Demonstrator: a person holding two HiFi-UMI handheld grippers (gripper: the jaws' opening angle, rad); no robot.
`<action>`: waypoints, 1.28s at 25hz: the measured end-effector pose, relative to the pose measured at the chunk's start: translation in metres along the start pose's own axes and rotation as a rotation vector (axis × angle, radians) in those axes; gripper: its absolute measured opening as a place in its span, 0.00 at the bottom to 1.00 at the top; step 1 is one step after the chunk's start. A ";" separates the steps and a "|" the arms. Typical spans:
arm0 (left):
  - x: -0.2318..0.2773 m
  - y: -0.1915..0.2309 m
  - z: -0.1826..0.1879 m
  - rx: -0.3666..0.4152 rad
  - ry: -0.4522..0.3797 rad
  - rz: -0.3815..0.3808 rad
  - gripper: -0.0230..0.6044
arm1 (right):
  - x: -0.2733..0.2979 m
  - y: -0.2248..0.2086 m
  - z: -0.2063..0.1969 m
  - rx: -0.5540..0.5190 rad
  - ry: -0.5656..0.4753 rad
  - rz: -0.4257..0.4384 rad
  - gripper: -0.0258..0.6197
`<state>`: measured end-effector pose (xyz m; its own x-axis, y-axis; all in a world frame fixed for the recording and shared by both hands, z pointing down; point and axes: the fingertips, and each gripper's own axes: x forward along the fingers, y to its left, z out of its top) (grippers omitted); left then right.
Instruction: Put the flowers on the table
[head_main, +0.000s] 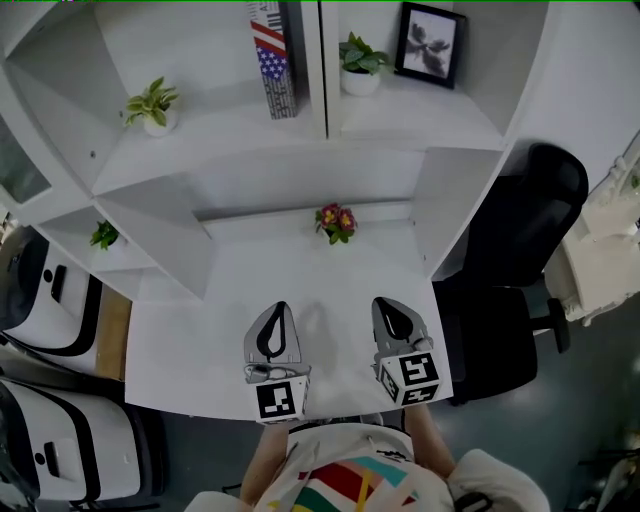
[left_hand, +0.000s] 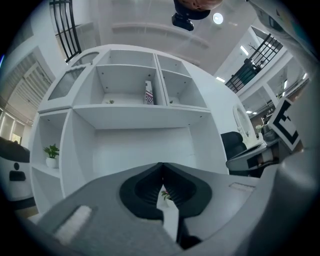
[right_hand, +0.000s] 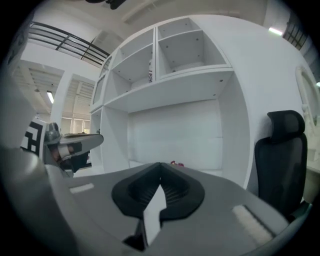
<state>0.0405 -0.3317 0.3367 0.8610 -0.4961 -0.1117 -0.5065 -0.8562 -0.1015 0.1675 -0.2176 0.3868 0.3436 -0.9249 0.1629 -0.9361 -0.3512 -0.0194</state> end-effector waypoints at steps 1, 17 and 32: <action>-0.001 0.003 -0.002 0.004 0.004 0.005 0.04 | -0.003 0.001 0.002 0.000 -0.007 0.003 0.04; -0.005 0.015 -0.020 0.011 0.040 0.018 0.04 | -0.012 0.008 -0.002 -0.021 0.032 0.018 0.04; -0.009 0.017 -0.016 -0.003 0.038 0.015 0.04 | -0.013 0.011 0.004 0.003 0.014 0.019 0.04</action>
<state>0.0254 -0.3441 0.3513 0.8545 -0.5139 -0.0754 -0.5192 -0.8491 -0.0973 0.1534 -0.2096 0.3806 0.3248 -0.9293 0.1760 -0.9422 -0.3341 -0.0254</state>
